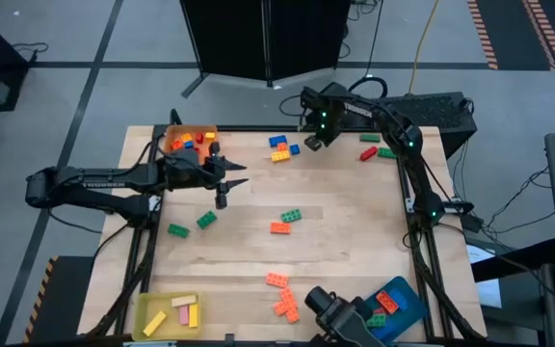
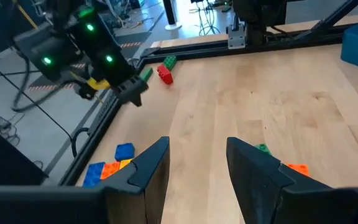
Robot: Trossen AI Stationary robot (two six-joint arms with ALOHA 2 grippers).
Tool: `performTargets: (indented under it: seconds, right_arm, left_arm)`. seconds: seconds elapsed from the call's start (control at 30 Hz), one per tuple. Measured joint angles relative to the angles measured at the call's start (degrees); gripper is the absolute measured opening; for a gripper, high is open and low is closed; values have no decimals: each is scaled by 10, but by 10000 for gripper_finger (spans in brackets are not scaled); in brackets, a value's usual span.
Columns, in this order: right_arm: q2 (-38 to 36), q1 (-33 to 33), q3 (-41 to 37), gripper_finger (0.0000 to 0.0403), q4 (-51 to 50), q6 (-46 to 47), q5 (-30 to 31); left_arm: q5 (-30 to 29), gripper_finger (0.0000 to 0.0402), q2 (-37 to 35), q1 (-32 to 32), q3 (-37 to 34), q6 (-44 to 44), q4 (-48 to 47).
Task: Sort blocks by size
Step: Put the green block into the yellow bin
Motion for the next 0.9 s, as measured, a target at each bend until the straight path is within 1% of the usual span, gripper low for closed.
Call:
performTargets:
  seconds: [0.07,0.2,0.33,0.4,0.63,0.77,0.9]
  right_arm:
    - [0,2,-24,0,26,10,18]
    - [0,3,-63,0,55,34,26]
    - [-3,4,-96,0,42,61,61]
    - [-12,1,-116,0,26,66,92]
    - [-53,-40,-155,0,21,87,102]
    - [-67,-59,-170,0,11,109,118]
    - [-73,-73,-175,0,19,124,118]
  left_arm:
    - [0,161,0,0,0,0,-10]
    - [0,161,0,0,0,-1,-31]
    - [0,161,0,0,0,-14,-42]
    - [0,161,0,0,0,-16,-42]
    - [0,161,0,0,0,-28,-40]
    - [0,161,0,0,0,-30,-38]
    - [0,161,0,0,0,-29,-38]
